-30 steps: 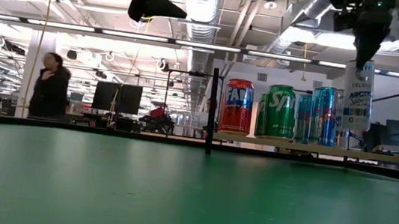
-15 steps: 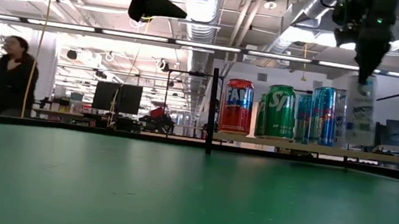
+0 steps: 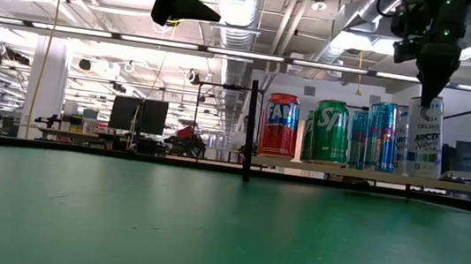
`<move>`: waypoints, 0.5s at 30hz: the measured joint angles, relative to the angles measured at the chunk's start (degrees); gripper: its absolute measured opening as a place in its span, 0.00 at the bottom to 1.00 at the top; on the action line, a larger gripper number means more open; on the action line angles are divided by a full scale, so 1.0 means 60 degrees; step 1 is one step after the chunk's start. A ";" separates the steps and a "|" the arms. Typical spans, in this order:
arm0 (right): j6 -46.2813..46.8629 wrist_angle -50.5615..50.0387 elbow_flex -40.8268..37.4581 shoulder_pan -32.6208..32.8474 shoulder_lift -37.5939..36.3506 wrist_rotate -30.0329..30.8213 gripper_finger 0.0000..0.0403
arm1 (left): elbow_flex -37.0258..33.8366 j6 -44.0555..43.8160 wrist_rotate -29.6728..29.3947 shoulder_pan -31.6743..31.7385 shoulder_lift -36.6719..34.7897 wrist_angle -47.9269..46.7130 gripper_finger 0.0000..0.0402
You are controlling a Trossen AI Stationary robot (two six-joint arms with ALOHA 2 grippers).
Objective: Place canned beverage on shelf
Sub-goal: Put the white soda can on the shelf aligned with the other white soda can
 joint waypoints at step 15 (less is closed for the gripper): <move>-0.0105 -0.0052 0.0020 0.0002 0.0096 -0.0389 0.69 | 0.0000 -0.0015 0.0001 0.0000 0.0000 -0.0025 0.82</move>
